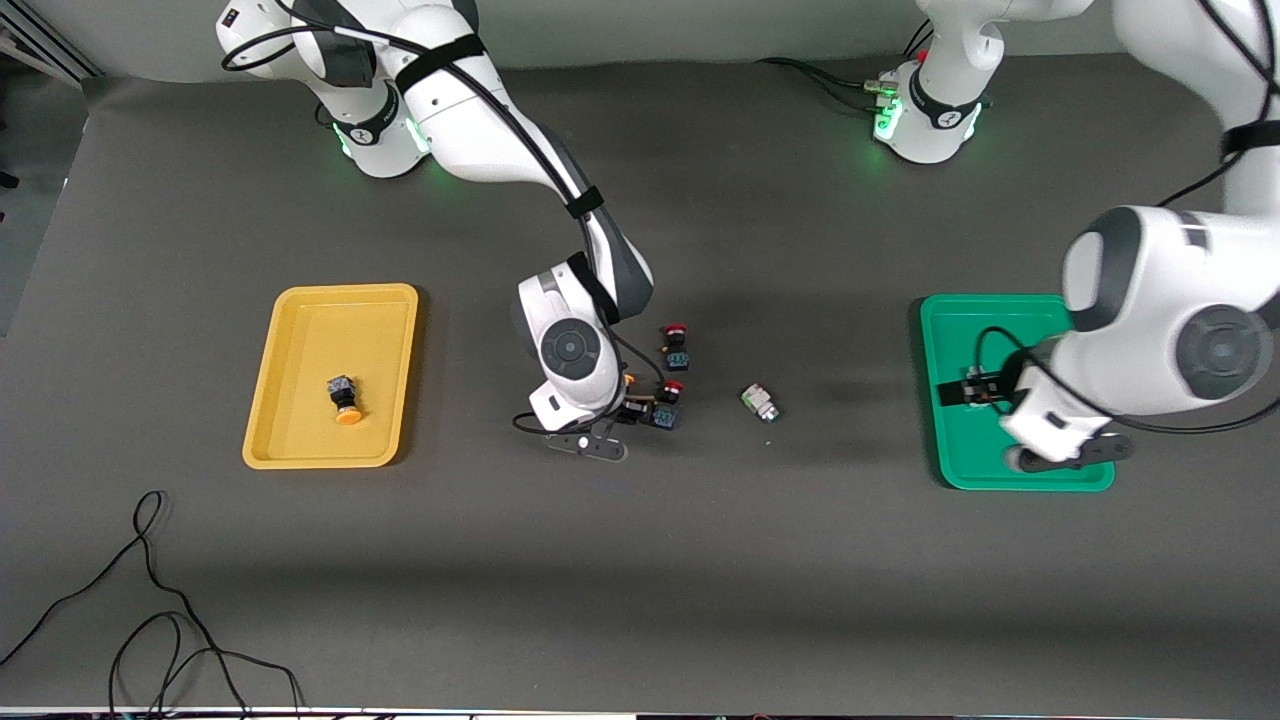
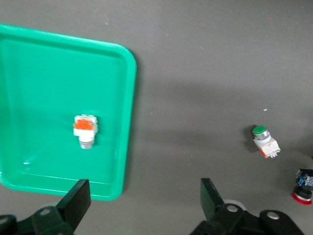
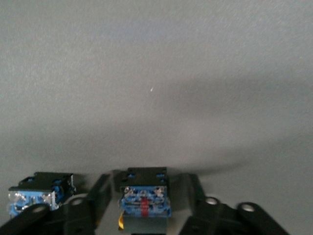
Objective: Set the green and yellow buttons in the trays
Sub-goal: 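Grasp the green-capped switch with the left gripper while the right gripper grasps another yellow button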
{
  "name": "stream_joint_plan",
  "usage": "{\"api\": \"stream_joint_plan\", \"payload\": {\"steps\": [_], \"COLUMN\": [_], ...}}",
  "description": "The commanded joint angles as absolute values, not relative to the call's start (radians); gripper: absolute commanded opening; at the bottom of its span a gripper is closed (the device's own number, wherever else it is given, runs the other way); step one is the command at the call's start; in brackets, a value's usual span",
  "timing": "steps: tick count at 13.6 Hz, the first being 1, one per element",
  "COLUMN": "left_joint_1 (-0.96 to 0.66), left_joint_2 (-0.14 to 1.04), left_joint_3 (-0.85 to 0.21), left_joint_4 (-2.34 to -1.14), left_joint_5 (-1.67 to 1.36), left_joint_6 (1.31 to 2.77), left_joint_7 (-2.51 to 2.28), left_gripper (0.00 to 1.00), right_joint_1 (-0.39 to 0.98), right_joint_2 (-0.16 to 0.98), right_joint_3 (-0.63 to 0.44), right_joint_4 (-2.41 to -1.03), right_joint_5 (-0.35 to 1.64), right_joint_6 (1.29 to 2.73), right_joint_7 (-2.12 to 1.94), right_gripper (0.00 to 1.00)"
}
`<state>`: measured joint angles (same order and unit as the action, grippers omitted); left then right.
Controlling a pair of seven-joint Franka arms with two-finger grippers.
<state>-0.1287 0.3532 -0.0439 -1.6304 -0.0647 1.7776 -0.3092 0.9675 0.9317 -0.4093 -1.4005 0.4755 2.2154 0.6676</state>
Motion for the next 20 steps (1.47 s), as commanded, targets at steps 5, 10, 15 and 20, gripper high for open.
{"api": "stream_joint_plan", "payload": {"steps": [5, 10, 15, 20], "left_joint_1": [-0.325, -0.458, -0.529, -0.554], "left_joint_2": [0.362, 0.399, 0.495, 0.583], "left_joint_3": [-0.031, -0.029, -0.029, -0.029], "left_joint_4": [-1.664, -1.663, -1.666, -1.768], "left_joint_5": [-0.112, -0.117, -0.115, -0.106], "left_joint_6": [1.870, 1.979, 2.095, 2.300], "left_joint_7": [-0.573, -0.782, -0.931, -0.933], "left_gripper": [1.00, 1.00, 1.00, 1.00], "right_joint_1": [0.957, 0.931, 0.849, 0.743], "right_joint_2": [0.861, 0.692, 0.493, 0.465], "right_joint_3": [-0.457, -0.633, -0.762, -0.848], "right_joint_4": [-1.391, -1.393, -1.531, -1.630], "right_joint_5": [0.482, 0.482, 0.491, 0.482], "right_joint_6": [2.151, 1.809, 1.686, 1.658], "right_joint_7": [0.686, 0.422, 0.097, -0.240], "right_gripper": [0.00, 0.00, 0.00, 0.00]}}
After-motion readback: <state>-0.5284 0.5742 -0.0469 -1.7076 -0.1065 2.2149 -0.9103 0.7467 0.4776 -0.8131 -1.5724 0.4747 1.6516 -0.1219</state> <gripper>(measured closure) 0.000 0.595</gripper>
